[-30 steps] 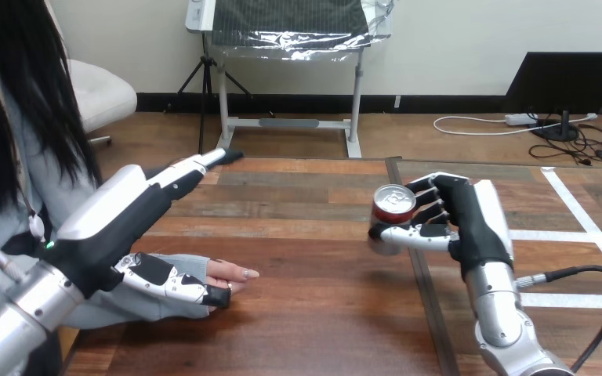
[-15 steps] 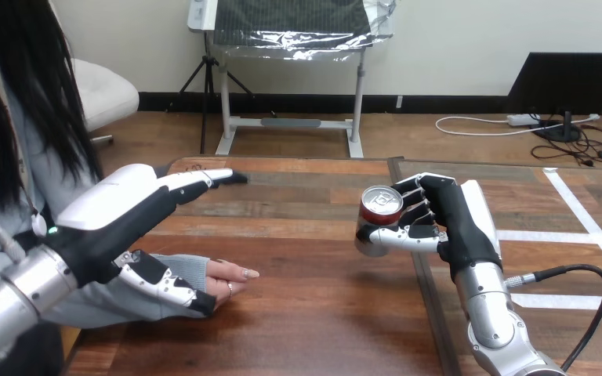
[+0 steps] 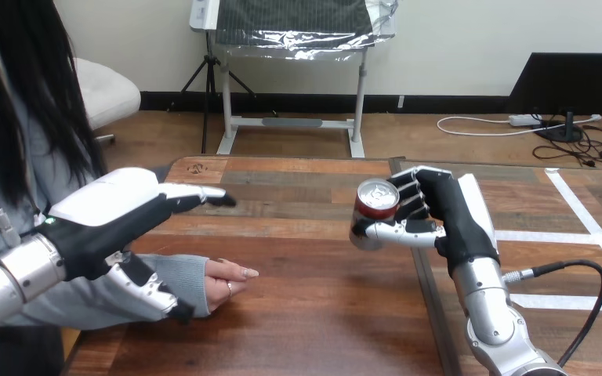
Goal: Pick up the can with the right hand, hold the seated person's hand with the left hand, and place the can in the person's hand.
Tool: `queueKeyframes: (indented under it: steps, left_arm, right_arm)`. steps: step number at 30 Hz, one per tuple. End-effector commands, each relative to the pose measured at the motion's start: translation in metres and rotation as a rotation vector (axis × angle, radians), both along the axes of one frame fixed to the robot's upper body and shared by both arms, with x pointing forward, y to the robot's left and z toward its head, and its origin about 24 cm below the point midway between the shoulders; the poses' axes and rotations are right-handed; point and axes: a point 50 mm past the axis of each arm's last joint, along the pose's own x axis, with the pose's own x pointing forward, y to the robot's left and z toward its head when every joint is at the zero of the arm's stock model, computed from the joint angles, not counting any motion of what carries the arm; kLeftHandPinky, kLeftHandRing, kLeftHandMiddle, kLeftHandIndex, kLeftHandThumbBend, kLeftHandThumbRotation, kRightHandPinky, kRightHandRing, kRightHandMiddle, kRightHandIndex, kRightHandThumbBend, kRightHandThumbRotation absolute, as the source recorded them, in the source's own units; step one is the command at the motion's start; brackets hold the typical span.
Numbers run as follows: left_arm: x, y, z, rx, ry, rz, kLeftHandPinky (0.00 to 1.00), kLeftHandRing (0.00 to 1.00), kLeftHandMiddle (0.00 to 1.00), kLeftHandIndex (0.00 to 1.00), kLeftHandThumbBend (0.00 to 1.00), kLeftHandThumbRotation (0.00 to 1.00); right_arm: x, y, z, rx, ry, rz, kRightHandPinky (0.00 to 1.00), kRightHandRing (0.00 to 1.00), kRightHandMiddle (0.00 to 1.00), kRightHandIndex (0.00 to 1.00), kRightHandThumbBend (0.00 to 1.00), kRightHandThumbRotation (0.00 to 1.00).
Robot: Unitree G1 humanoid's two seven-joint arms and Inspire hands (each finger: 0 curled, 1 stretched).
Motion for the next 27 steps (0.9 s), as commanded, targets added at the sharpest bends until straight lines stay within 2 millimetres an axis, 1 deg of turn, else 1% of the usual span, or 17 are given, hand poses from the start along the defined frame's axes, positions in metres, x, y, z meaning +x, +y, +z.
queueKeyframes:
  steps: [1, 10, 27]
  left_arm:
    - [0.014, 0.002, 0.021, 0.083, -0.038, -0.022, 0.78, 0.84, 0.84, 0.84, 1.00, 0.28]
    - [0.017, 0.007, 0.022, 0.166, -0.006, -0.017, 0.80, 0.84, 0.84, 0.83, 1.00, 0.30]
    - [0.022, 0.016, 0.020, 0.244, 0.003, 0.007, 0.80, 0.84, 0.83, 0.83, 1.00, 0.26]
  right_arm:
    - [0.015, 0.005, 0.034, 0.047, -0.161, 0.020, 0.35, 0.40, 0.47, 0.50, 0.80, 0.00]
    - [0.014, 0.004, 0.036, 0.055, -0.173, 0.025, 0.35, 0.40, 0.47, 0.50, 0.80, 0.00]
    - [0.011, 0.002, 0.037, 0.073, -0.186, 0.028, 0.34, 0.39, 0.47, 0.50, 0.80, 0.00]
